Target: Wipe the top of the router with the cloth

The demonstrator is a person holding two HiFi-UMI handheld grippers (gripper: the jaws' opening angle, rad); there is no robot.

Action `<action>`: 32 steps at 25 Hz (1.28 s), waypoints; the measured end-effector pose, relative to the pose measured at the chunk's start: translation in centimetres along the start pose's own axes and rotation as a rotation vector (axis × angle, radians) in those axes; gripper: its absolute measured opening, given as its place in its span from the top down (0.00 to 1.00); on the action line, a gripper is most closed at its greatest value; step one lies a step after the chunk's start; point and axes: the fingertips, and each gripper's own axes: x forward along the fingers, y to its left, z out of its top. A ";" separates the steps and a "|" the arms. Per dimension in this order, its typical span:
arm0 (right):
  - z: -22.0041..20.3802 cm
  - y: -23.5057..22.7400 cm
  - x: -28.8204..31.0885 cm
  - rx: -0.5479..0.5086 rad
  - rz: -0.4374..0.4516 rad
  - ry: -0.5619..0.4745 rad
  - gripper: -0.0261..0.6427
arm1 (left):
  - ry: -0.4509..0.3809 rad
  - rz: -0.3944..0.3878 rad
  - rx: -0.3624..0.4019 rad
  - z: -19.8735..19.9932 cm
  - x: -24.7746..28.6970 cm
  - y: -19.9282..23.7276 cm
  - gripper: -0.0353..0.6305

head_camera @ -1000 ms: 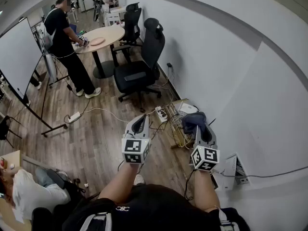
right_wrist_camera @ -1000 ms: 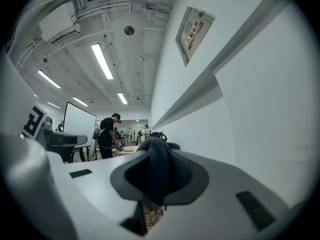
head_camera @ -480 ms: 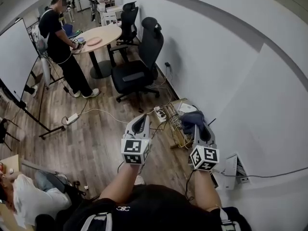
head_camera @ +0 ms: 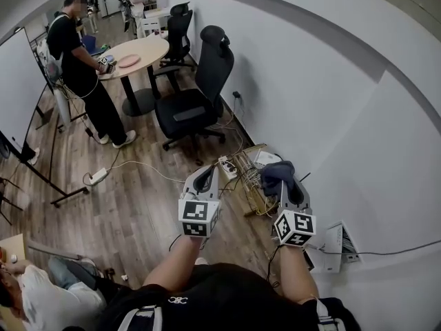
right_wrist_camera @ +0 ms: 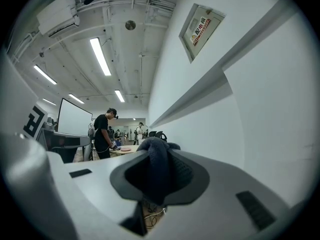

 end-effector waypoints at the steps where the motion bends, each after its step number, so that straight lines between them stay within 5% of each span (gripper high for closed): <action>1: -0.1 0.5 0.4 -0.005 -0.003 0.001 0.90 | -0.001 -0.006 -0.002 -0.1 0.2 0.5 0.95; 16: -0.8 6.1 5.2 -0.029 -0.102 0.004 0.89 | 0.019 -0.123 -0.003 -1.0 3.0 7.2 0.95; 32: -1.5 -2.0 11.9 -0.011 -0.149 -0.003 0.89 | 0.052 -0.154 0.027 -1.7 13.0 5.0 0.95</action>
